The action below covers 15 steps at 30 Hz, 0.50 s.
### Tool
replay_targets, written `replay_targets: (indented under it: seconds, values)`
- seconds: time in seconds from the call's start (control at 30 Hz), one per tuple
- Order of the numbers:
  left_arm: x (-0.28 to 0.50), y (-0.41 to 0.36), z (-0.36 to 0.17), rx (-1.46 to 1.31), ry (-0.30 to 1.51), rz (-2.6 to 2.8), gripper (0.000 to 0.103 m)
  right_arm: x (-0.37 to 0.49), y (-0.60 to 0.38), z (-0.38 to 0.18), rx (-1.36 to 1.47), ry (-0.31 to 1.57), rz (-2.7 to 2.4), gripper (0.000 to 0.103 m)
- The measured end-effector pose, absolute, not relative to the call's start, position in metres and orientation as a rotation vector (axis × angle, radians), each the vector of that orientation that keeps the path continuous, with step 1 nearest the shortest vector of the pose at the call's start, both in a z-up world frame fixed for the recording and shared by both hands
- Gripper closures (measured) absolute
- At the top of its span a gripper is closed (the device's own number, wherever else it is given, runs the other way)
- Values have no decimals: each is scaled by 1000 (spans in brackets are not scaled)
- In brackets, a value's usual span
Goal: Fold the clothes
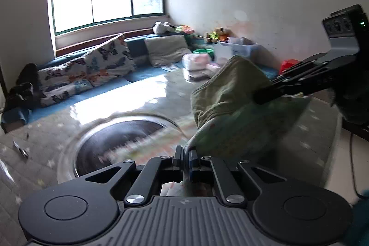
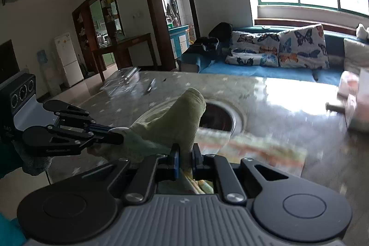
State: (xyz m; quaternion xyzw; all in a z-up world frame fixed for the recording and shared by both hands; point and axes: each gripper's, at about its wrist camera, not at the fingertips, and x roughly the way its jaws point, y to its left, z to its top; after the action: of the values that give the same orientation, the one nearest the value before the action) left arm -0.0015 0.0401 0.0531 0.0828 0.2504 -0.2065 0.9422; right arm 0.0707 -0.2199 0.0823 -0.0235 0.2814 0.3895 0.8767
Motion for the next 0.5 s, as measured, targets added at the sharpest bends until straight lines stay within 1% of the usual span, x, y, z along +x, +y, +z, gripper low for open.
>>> replay_targets:
  seconds: [0.17, 0.3, 0.43, 0.5]
  values:
    - [62, 46, 50, 154, 545, -378, 98, 131, -194, 83, -86, 607, 771, 94]
    - [114, 52, 31, 115, 628, -323, 98, 177, -172, 66, -99, 653, 733, 94]
    - [149, 56, 6, 120, 690, -274, 98, 218, -153, 28, -79, 718, 663, 93]
    - [158, 59, -5, 97, 725, -256, 97, 228, -152, 9, -66, 742, 627, 87]
